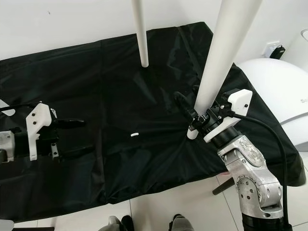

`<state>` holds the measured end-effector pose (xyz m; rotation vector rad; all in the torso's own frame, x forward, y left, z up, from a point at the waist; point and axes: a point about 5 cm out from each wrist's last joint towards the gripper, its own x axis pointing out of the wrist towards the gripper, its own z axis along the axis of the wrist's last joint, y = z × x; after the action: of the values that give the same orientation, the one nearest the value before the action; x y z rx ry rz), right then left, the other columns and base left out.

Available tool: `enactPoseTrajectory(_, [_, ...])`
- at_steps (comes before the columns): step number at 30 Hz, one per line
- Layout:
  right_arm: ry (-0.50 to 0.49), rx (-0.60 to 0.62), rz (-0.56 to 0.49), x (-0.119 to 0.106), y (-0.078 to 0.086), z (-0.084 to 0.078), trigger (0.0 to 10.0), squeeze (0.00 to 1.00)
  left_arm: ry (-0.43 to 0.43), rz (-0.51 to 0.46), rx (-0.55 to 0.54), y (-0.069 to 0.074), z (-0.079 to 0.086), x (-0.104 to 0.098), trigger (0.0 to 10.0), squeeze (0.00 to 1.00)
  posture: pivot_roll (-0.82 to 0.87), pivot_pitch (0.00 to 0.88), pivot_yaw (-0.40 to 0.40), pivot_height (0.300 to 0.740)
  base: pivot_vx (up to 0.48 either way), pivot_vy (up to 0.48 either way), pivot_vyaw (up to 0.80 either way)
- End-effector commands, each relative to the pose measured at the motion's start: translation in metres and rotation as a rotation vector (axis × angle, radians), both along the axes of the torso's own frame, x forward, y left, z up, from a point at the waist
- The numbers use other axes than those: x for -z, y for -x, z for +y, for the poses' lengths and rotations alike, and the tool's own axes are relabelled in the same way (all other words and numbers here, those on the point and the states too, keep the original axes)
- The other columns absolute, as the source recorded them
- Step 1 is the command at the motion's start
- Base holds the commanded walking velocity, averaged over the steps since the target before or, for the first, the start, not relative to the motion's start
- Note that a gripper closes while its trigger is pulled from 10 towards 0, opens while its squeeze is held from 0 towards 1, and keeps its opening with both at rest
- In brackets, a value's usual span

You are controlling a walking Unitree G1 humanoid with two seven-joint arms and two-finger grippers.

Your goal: Building children table

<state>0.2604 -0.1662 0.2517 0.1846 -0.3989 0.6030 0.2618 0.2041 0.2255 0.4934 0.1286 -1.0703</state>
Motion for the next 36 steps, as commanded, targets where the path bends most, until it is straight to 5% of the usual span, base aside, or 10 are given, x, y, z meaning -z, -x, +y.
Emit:
enactPoseTrajectory(1, [-0.007,-0.024,0.014,0.003,-0.002,0.007,10.0,0.00,-0.054,0.041,0.063,0.001,0.002,0.000,10.0,0.00,-0.08,0.253,0.108,0.740,0.000,0.000,0.00])
enactPoseTrajectory(5, [-0.034,0.035,0.015,0.005,0.001,0.005,10.0,0.00,-0.051,0.036,0.101,-0.006,-0.003,-0.014,10.0,0.00,-0.09,0.261,0.133,0.740,0.000,0.000,0.00])
enactPoseTrajectory(6, [-0.043,0.053,0.011,0.005,0.004,0.004,6.8,0.00,-0.042,0.037,0.112,-0.007,-0.006,-0.015,10.0,0.00,-0.10,0.261,0.139,0.740,0.000,0.000,0.00])
enactPoseTrajectory(8, [-0.049,0.058,0.009,0.005,0.004,0.004,6.8,0.00,-0.039,0.037,0.116,-0.007,-0.007,-0.016,10.0,0.00,-0.10,0.261,0.139,0.740,0.000,0.000,0.00])
enactPoseTrajectory(9, [-0.065,0.067,0.005,0.005,0.006,0.003,0.0,0.00,-0.037,0.038,0.118,-0.007,-0.008,-0.016,10.0,0.00,-0.10,0.261,0.139,0.740,0.000,0.000,0.00])
enactPoseTrajectory(20, [-0.059,0.121,-0.037,0.001,0.006,-0.002,0.0,0.00,-0.027,0.033,0.123,-0.007,-0.011,-0.017,10.0,0.00,-0.11,0.245,0.140,0.740,0.000,0.000,0.00])
enactPoseTrajectory(36, [-0.266,0.385,-0.066,-0.009,0.002,-0.003,0.0,0.00,-0.049,0.034,0.128,-0.010,-0.010,-0.016,10.0,0.00,-0.11,0.232,0.155,0.740,0.000,0.000,0.00])
